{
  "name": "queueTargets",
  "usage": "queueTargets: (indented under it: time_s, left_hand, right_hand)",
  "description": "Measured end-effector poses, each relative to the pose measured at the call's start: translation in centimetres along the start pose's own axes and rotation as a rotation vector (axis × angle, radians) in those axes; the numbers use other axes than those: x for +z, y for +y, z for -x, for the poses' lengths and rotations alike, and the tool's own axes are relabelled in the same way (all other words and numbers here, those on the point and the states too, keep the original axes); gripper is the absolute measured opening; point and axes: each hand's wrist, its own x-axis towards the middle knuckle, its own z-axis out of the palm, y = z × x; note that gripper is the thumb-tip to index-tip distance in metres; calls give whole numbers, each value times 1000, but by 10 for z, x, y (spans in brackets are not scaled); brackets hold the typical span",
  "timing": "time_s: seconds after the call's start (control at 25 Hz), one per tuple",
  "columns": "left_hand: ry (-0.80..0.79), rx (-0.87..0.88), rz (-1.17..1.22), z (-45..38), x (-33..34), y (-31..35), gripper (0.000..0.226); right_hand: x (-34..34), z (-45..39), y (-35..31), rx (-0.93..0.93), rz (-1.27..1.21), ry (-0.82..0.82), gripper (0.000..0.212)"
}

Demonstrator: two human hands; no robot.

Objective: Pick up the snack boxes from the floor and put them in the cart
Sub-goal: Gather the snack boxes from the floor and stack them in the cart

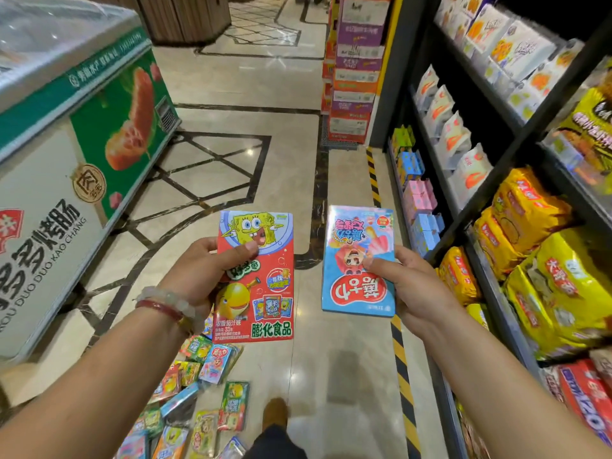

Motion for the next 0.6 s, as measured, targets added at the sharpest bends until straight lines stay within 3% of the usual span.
queueTargets:
  time_s: [0.24,0.6]
  left_hand:
    - [-84,-14,-59,50,28,-16,70]
    - [-474,3,-319,109,39,-25,66]
  right_hand:
    - [-37,71,13,-19,-91,77,24]
    - [-39,202,62,-140,-262,396,16]
